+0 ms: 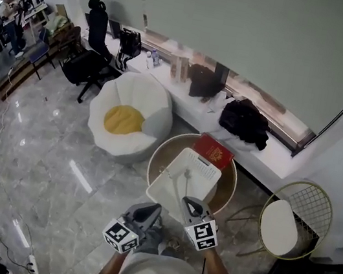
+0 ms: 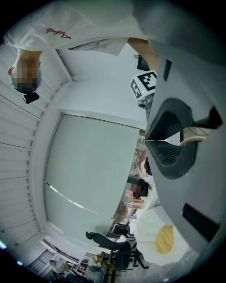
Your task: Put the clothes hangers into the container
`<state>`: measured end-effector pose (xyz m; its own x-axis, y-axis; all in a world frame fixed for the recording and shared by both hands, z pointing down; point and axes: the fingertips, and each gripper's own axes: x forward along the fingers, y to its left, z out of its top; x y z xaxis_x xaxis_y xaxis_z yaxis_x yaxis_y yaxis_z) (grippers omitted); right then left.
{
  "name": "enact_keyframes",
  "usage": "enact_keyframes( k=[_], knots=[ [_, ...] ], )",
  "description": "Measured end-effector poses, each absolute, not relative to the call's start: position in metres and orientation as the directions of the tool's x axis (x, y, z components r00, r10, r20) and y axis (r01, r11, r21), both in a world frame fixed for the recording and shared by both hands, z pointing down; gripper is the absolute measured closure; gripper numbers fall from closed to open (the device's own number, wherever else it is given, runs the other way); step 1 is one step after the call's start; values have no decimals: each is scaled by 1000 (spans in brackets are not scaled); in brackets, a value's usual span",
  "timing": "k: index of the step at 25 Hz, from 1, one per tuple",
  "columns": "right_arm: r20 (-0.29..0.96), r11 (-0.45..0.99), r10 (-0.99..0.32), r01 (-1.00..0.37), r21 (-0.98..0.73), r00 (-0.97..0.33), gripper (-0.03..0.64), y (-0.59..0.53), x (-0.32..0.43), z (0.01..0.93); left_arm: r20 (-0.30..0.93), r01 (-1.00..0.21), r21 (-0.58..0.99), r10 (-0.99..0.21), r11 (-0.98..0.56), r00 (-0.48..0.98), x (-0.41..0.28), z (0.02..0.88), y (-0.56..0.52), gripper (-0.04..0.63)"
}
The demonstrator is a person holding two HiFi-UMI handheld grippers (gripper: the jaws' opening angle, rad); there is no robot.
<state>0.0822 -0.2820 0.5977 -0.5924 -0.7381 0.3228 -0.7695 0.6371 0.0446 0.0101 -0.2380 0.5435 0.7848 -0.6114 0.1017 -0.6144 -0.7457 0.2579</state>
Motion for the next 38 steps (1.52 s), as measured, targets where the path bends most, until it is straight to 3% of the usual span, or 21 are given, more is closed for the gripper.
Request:
enact_keyframes(
  k=[14,38],
  knots=[
    [201,580,-807,-809,97,-555,586,-222,71,543,44,-600,217,-606,-770,794,0,525,-213,566],
    [190,501,-859,-855,131,-475,586,-28,1,524,28,-545,203,-551,-814,834,-69,523,-20,566]
  ],
)
